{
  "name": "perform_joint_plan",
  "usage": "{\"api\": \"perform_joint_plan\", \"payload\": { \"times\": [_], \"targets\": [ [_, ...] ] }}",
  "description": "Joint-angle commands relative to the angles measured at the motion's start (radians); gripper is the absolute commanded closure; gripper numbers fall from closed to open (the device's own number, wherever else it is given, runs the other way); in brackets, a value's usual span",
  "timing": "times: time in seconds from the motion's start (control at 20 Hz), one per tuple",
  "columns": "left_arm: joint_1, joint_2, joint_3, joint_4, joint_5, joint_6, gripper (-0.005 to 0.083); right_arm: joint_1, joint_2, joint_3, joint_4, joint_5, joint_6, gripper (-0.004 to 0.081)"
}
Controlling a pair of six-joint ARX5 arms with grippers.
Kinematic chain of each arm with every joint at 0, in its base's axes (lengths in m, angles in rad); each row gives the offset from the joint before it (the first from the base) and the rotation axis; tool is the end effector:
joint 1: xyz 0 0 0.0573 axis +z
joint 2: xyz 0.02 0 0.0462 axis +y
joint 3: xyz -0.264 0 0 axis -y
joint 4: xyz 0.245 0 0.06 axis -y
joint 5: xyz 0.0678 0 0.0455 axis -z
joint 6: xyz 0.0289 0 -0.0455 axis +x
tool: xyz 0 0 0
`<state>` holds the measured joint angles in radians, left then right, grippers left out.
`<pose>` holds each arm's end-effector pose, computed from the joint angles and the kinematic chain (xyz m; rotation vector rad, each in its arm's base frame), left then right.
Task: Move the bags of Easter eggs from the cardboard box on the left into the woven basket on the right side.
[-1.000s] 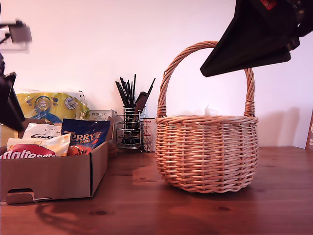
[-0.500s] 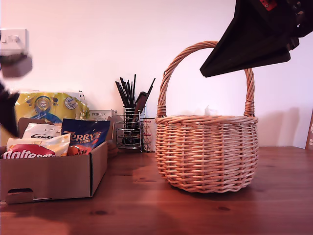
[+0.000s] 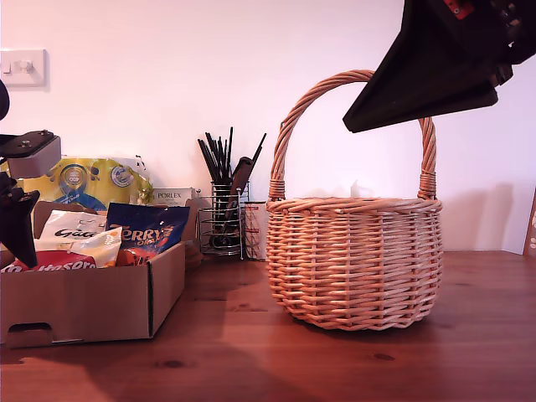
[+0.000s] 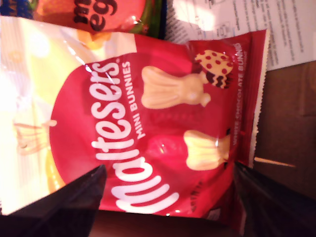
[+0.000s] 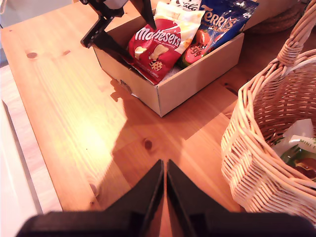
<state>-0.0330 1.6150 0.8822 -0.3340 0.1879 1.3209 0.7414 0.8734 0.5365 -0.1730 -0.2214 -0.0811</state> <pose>0.3000 -0.0153 0.1637 1.1003 0.7621 -0.8597 0.1324 0.1298 0.2346 -0.2094 0.4740 0.9623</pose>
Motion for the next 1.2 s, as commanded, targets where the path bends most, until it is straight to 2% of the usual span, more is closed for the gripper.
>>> {"api": "perform_joint_plan", "payload": {
  "times": [0.0,0.1,0.2,0.25,0.4,0.45,0.8,1.0,1.15],
  "targets": [
    [-0.002,0.076,-0.027,0.014,0.001,0.016,0.0027,0.002,-0.001,0.010,0.005,0.002,-0.007,0.0782],
    [-0.002,0.099,-0.027,0.012,0.002,0.016,0.0037,0.002,-0.001,0.010,0.004,0.005,-0.007,0.0782],
    [-0.003,0.112,-0.027,0.004,0.006,0.015,0.0127,0.002,-0.001,0.010,0.004,0.005,-0.007,0.0782],
    [-0.003,0.112,-0.027,-0.003,0.006,0.016,0.0206,0.002,-0.001,0.010,0.004,0.005,-0.007,0.0782],
    [-0.003,0.112,-0.027,-0.013,0.005,0.015,0.0542,0.002,-0.001,0.010,0.004,0.005,-0.007,0.0782],
    [-0.003,0.112,-0.027,-0.017,0.006,0.015,0.0602,0.002,-0.001,0.010,0.004,0.005,-0.007,0.0782],
    [-0.044,0.111,-0.027,-0.155,0.005,0.016,0.0751,0.002,-0.001,0.010,0.004,0.005,-0.006,0.0782],
    [-0.101,0.111,-0.027,-0.290,0.003,0.015,0.0756,0.003,-0.001,0.010,0.002,0.005,-0.006,0.0782],
    [-0.135,0.111,-0.027,-0.367,0.001,0.014,0.0796,0.003,-0.001,0.010,-0.002,0.004,-0.006,0.0782]
  ]
}}
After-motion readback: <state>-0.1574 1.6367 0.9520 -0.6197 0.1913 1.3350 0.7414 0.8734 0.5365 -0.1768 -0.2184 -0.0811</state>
